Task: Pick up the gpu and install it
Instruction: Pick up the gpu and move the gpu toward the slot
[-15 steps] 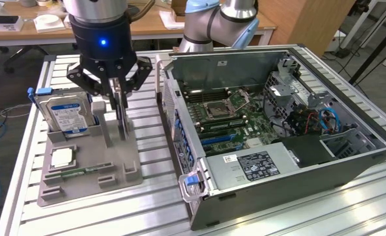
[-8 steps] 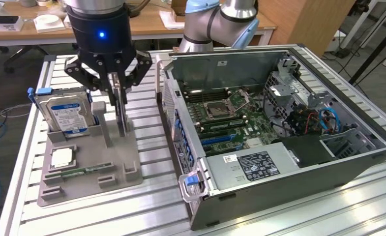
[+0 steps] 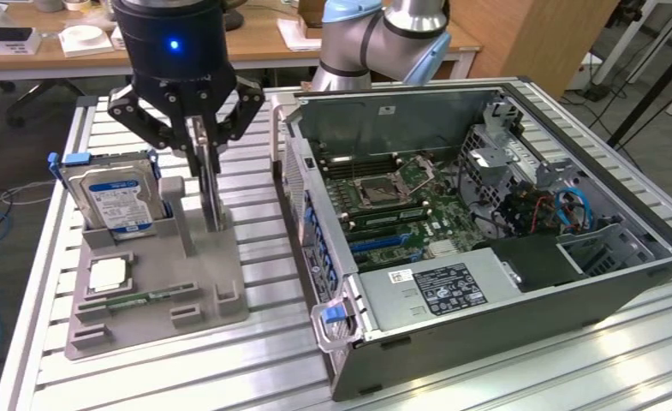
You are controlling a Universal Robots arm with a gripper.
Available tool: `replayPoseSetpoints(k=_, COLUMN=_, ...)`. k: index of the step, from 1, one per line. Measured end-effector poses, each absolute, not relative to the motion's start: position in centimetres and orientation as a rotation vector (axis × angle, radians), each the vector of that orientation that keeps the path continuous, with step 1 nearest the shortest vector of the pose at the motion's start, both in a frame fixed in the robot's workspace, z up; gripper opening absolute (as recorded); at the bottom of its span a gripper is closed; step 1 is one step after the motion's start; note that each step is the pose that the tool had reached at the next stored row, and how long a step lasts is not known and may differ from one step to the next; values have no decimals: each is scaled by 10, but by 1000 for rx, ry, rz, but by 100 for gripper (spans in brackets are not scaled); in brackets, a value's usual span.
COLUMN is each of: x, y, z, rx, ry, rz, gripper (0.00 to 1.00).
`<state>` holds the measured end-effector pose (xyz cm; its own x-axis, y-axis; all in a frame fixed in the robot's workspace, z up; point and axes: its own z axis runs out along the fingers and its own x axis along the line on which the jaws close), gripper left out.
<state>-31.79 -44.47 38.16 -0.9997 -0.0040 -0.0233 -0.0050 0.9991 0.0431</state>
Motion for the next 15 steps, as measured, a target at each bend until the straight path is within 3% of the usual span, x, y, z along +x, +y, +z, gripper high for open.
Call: replayPoseSetpoints(k=15, x=-318, y=-445, z=410, rx=-7, ry=3118, rz=68, gripper=26)
